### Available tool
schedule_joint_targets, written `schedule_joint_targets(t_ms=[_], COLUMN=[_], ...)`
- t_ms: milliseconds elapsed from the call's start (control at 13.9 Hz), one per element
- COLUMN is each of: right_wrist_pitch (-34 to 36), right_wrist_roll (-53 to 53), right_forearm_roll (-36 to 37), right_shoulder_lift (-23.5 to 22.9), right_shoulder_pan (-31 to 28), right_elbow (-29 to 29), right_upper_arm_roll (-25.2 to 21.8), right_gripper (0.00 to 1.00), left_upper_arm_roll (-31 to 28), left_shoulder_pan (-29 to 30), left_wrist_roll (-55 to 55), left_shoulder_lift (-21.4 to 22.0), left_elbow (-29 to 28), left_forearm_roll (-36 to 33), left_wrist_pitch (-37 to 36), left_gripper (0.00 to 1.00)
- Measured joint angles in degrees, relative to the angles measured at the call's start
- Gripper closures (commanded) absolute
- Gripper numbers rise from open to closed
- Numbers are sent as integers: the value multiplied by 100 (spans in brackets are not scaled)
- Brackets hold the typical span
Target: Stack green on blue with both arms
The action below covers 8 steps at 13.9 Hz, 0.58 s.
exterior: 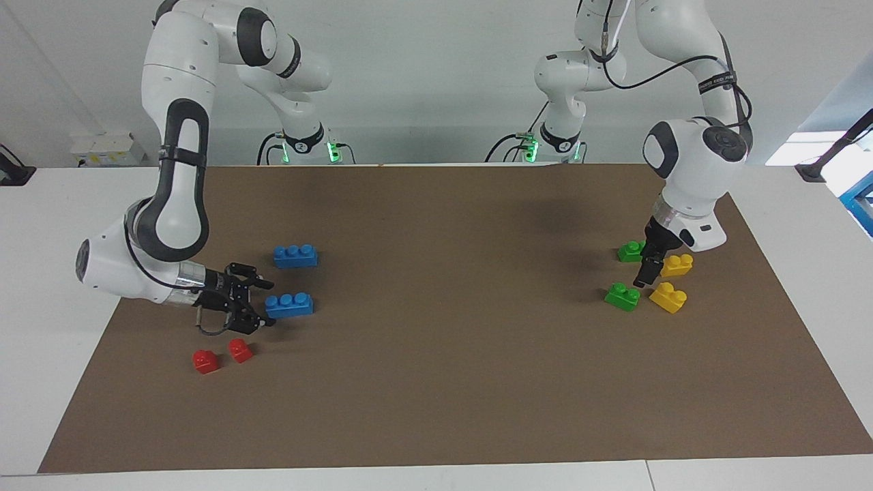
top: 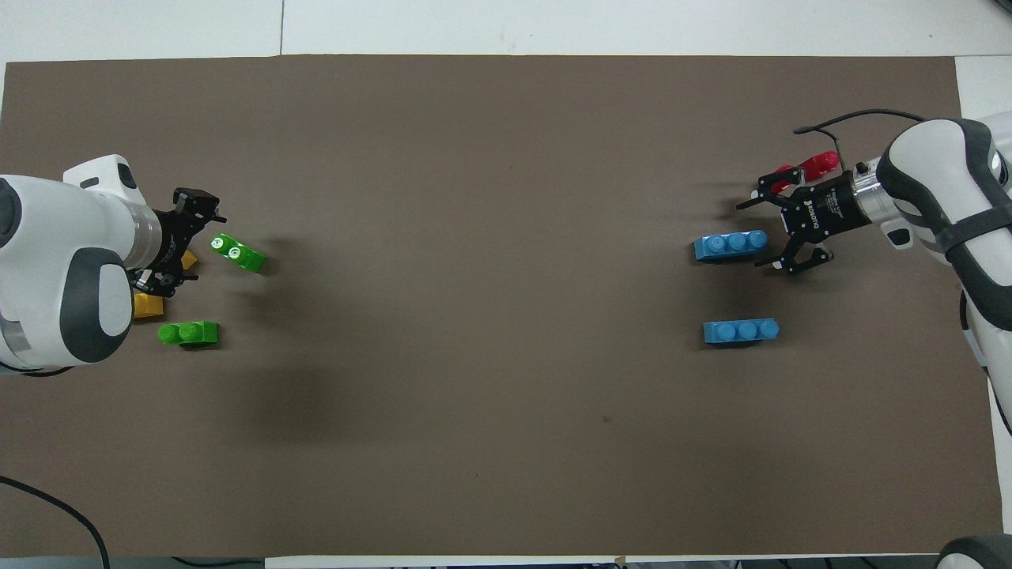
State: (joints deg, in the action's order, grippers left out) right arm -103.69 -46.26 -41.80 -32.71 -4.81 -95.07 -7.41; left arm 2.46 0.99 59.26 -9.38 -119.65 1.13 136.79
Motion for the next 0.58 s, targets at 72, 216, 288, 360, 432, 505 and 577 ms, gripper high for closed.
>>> schedule_joint_targets(t_ms=[72,216,288,360,432,505,577], right_wrist_pitch=[-20,-45,-51,-50,-50,-50,-49], right_wrist_roll=[33,73,143,265,370,432,473], right_forearm_roll=[-41,-103,-111,-114,-118,-119,-120], right_shoulder_lift=[0,0,0,0,0,0,0], right_shoulder_pan=[0,-3,-15,-46,-85,-126,-160], right_elbow=[-38,-86,-95,-106,-117,-124,-126], right_upper_arm_roll=[0,-1,-5,-8,-8,-9,-9], right_gripper=[14,35,49,64,83,100,100], left_upper_arm_roll=[3,6,8,10,12,14,15], left_shoulder_pan=[-1,-1,-2,-4,-5,-5,-6], left_wrist_roll=[7,18,22,37,58,72,78], left_shoulder_lift=[-72,-211,-269,-330,-383,-437,-487], left_elbow=[0,1,3,11,25,45,62], left_forearm_roll=[0,0,0,0,0,0,0], left_wrist_pitch=[48,92,100,130,190,229,258], left_gripper=[0,0,0,0,0,0,0])
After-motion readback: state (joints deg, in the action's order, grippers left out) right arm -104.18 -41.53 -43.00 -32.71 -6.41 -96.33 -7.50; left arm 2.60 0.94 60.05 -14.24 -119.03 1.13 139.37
